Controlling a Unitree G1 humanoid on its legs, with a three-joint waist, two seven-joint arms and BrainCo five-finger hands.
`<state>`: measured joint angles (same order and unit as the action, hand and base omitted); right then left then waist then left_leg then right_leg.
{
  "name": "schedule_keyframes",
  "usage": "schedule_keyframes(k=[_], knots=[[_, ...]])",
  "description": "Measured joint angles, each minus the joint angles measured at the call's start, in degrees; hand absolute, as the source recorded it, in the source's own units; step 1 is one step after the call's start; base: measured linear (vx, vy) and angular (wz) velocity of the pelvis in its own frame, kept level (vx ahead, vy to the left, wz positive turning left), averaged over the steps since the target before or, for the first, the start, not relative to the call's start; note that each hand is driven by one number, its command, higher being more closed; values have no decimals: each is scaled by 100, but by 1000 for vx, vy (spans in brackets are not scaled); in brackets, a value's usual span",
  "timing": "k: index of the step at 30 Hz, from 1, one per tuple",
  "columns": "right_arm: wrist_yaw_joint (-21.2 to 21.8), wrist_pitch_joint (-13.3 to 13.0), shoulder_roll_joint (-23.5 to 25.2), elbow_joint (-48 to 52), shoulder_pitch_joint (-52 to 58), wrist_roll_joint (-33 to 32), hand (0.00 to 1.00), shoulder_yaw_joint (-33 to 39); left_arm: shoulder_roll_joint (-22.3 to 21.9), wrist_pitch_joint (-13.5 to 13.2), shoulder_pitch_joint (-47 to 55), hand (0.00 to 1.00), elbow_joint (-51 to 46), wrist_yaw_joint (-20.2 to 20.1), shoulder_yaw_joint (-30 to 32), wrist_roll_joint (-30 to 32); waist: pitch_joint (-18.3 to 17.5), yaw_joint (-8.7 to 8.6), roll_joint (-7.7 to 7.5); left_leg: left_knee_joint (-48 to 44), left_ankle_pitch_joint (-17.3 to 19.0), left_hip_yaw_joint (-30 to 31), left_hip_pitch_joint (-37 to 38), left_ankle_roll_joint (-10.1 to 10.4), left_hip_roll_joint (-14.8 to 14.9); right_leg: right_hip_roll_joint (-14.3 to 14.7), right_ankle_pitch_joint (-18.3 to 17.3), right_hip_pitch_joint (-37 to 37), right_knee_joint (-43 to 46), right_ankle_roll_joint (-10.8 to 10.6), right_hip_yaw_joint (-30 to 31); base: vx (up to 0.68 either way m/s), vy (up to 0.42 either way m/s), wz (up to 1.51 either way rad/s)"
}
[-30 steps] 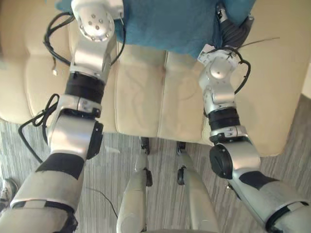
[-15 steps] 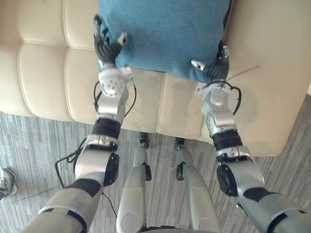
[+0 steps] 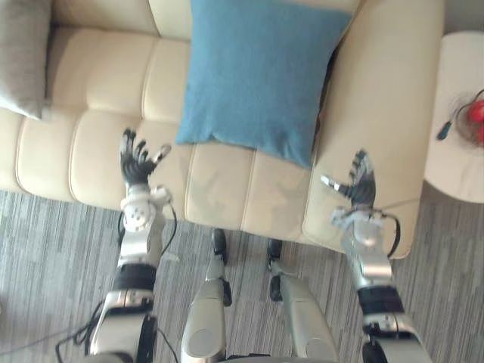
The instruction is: Pick up cushions and gather them together orderly.
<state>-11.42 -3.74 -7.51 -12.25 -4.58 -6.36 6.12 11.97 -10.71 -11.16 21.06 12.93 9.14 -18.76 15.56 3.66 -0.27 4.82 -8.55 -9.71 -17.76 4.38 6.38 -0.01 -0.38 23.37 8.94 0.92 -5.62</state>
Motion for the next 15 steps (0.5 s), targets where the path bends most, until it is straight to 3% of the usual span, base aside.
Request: schedule_keyframes(k=[2, 7, 12, 15], knots=[[184, -26, 132, -109, 472, 40, 0, 39, -207, 19, 539, 0, 154, -160, 106, 87, -213, 0, -14, 0, 95, -46, 249, 11, 12, 21, 3, -308, -172, -5, 24, 118, 1, -8], [655, -14, 405, -1795, 1098, 325, 0, 167, -767, 240, 1520, 0, 1749, -608, 453, 442, -950, -21, -24, 2, 299, -73, 909, 66, -8, 22, -4, -1145, -555, -27, 21, 140, 16, 0], [887, 64, 619, -3086, 1304, 870, 0, 387, -1107, 445, 1849, 0, 3195, -1062, 807, 991, -1315, -21, -25, 43, 434, -117, 1349, 69, -32, 1, -67, -1630, -734, -123, 52, 88, 26, -1], [889, 125, 758, -3631, 1312, 876, 0, 735, -1238, 520, 1915, 0, 3528, -1103, 1040, 1318, -1487, -14, -14, 106, 467, -157, 1563, 78, -46, -6, -89, -1792, -771, -150, 89, 37, 14, -2]])
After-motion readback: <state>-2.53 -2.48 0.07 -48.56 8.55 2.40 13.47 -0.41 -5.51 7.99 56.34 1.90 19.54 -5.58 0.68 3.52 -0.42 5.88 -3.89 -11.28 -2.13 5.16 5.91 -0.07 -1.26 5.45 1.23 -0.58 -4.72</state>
